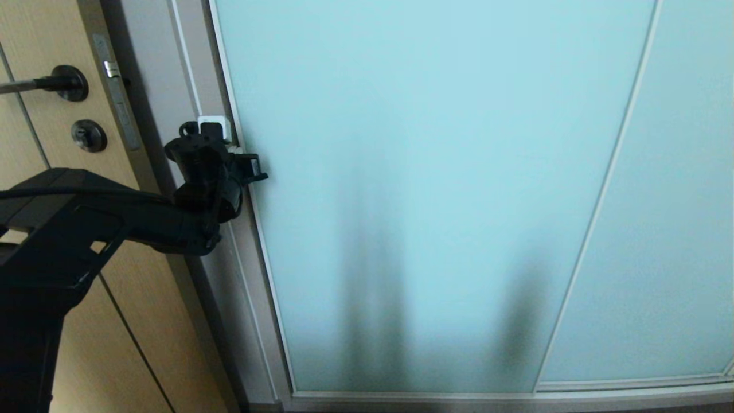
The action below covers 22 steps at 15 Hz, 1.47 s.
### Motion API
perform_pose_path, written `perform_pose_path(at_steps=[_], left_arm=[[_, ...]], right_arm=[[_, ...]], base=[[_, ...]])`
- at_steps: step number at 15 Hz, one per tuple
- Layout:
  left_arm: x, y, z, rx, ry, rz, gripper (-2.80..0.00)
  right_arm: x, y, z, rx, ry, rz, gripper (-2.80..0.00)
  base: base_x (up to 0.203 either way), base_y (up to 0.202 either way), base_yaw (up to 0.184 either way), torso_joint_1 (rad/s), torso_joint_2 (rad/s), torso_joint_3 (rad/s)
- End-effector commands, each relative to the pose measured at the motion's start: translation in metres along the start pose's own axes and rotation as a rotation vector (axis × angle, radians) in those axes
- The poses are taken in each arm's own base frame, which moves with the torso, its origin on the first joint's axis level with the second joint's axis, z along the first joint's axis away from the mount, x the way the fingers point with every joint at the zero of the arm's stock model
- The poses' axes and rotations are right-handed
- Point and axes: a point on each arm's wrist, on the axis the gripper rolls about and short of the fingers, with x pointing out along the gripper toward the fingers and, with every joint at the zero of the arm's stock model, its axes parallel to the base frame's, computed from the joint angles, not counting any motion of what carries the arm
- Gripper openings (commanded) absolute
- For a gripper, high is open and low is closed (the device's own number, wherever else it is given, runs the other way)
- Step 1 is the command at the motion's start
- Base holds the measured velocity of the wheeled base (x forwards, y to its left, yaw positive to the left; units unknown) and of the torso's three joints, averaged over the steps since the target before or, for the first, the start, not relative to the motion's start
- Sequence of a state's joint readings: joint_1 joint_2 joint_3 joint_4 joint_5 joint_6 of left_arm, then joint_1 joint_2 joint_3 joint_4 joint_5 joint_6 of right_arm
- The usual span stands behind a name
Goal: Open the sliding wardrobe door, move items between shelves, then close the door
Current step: Open the door
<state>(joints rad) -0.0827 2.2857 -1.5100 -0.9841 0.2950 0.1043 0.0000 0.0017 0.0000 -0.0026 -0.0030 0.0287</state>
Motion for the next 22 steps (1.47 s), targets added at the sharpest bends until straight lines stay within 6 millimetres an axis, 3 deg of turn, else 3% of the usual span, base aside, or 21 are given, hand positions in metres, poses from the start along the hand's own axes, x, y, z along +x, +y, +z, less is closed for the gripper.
perform_pose_path(at_steps=[1, 5, 15, 22], left_arm=[[0.001, -0.004, -0.009, 0.004, 0.016, -0.007, -2.80], [-0.001, -0.021, -0.019, 0.003, 0.031, -0.041, -2.80], [-0.018, -0.094, -0.051, 0.001, 0.068, -0.184, -2.80], [-0.039, -0.140, -0.046, -0.010, 0.055, -0.282, -2.80]], right_arm=[[0.000, 0.000, 0.000, 0.000, 0.001, 0.000, -2.80], [0.000, 0.000, 0.000, 0.000, 0.001, 0.000, -2.80], [0.000, 0.000, 0.000, 0.000, 0.001, 0.000, -2.80], [0.000, 0.000, 0.000, 0.000, 0.001, 0.000, -2.80]], base=[[0.000, 0.000, 0.000, 0.000, 0.00, 0.000], [0.000, 0.000, 0.000, 0.000, 0.00, 0.000], [0.000, 0.000, 0.000, 0.000, 0.00, 0.000], [0.000, 0.000, 0.000, 0.000, 0.00, 0.000]])
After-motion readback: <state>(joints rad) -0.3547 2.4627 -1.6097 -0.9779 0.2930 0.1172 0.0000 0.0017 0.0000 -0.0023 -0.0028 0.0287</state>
